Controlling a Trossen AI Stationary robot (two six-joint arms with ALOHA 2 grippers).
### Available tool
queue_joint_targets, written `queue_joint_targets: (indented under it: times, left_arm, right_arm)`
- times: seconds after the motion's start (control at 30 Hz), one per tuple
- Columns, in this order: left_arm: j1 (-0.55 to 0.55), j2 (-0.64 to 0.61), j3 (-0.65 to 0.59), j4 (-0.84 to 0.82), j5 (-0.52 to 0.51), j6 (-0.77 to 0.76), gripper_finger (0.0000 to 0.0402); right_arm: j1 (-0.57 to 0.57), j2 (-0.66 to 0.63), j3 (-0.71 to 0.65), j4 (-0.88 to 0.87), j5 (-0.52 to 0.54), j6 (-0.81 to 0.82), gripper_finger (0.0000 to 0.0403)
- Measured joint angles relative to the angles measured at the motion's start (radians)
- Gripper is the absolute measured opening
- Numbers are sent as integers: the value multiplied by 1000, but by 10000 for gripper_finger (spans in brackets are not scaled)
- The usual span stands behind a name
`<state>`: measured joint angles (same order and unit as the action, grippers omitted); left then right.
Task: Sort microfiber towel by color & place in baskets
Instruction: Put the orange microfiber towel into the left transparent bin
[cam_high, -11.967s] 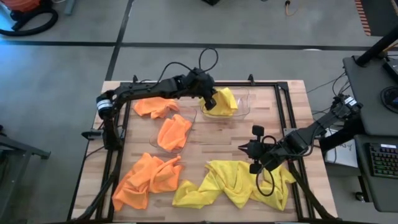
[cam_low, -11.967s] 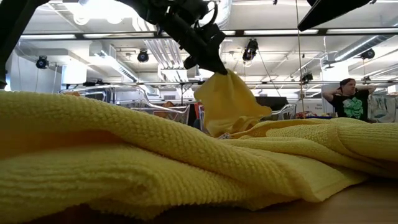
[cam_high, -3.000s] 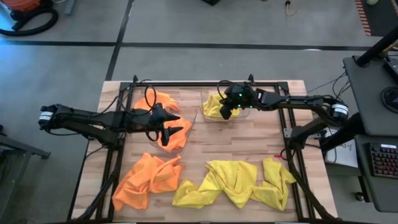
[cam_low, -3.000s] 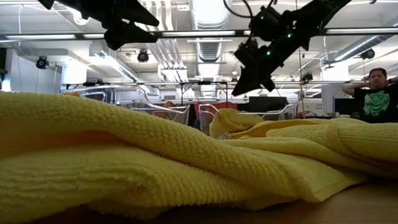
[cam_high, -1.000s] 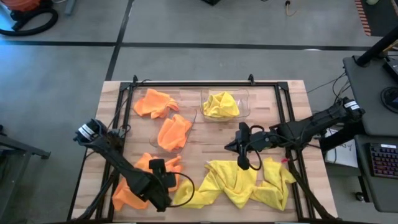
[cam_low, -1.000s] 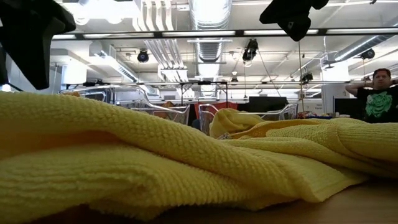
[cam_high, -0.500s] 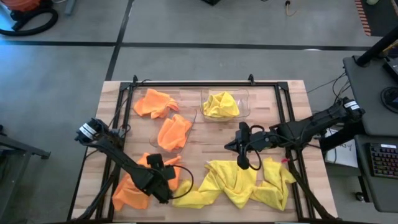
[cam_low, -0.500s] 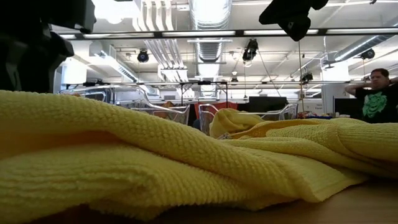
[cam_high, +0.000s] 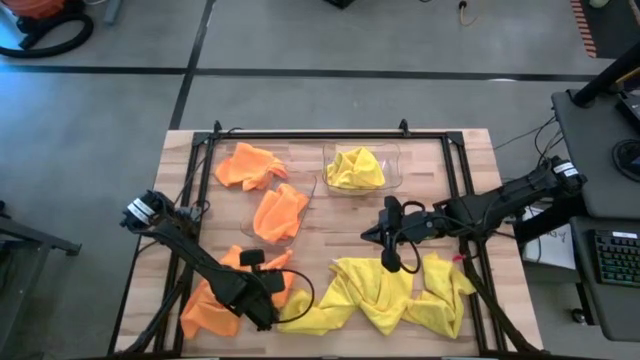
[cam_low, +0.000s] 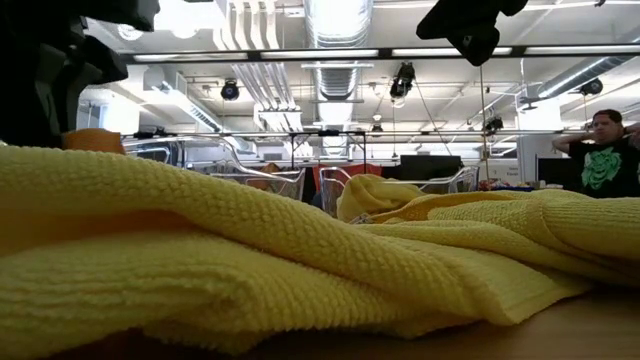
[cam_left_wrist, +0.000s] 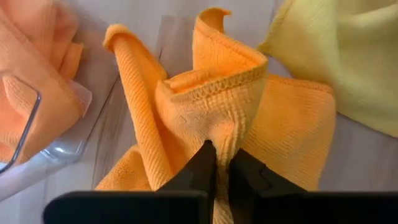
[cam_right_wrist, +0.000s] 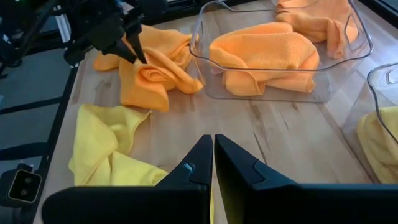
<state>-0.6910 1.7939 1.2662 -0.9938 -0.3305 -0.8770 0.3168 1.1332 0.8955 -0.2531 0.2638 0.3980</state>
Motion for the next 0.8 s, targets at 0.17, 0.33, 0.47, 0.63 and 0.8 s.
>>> queue_joint_targets:
  times: [0.17,0.33,0.47,0.63,0.8]
  left_arm:
    - [-7,0,41,-2,-15,59,3]
    - [-36,-14,113,-14,-71,142,1]
    - [-67,-33,190,-50,-134,201,1]
    - [-111,-52,309,-156,-253,228,0]
    - [-146,-56,438,-308,-351,233,0]
  right_arm:
    - [0,0,0,0,0,-5,13]
    - [0,0,0,0,0,-16,13]
    - [0,0,0,0,0,-20,13]
    - [0,0,0,0,0,-32,13]
    - [0,0,0,0,0,-42,13]
